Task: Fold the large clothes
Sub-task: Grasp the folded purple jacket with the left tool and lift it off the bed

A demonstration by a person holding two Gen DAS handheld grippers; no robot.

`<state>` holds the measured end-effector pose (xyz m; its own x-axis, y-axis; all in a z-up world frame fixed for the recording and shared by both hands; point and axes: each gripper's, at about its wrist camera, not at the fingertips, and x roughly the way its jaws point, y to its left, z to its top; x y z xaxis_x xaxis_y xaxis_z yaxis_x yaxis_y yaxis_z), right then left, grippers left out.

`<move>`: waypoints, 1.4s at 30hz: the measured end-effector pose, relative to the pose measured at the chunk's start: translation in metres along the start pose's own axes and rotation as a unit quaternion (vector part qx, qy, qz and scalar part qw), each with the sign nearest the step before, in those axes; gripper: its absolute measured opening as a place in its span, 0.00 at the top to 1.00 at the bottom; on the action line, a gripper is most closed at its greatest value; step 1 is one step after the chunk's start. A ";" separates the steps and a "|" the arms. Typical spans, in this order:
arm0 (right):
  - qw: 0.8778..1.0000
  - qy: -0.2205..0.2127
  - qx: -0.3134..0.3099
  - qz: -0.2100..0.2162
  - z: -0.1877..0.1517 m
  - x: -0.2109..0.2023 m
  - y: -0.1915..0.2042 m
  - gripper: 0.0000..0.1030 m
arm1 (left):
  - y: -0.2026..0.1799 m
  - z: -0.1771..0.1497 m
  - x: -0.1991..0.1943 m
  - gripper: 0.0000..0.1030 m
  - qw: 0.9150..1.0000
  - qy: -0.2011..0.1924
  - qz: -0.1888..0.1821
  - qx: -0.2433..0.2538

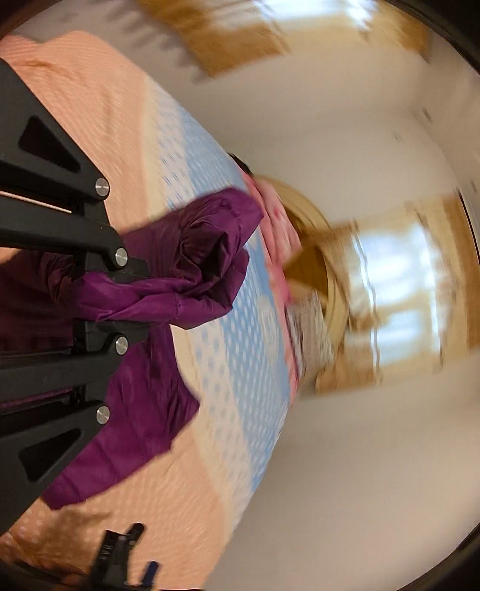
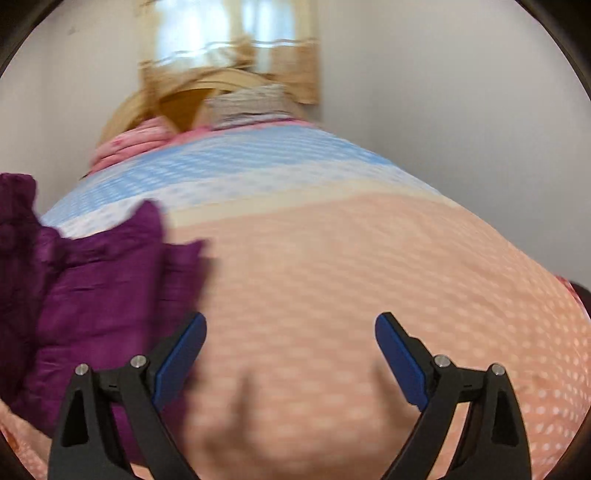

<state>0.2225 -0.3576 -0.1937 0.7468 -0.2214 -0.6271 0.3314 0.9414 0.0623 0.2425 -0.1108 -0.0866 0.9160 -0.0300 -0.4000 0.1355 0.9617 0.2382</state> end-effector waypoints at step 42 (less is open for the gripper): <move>0.996 -0.005 -0.061 0.066 0.116 -0.012 0.129 0.50 | 0.084 -0.001 0.120 0.09 0.972 0.147 0.136 -0.124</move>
<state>0.3234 -0.2627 -0.0880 0.7853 -0.0949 -0.6118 0.1575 0.9863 0.0492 0.3630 -0.0335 -0.1157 0.7534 0.2778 -0.5960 -0.2248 0.9606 0.1635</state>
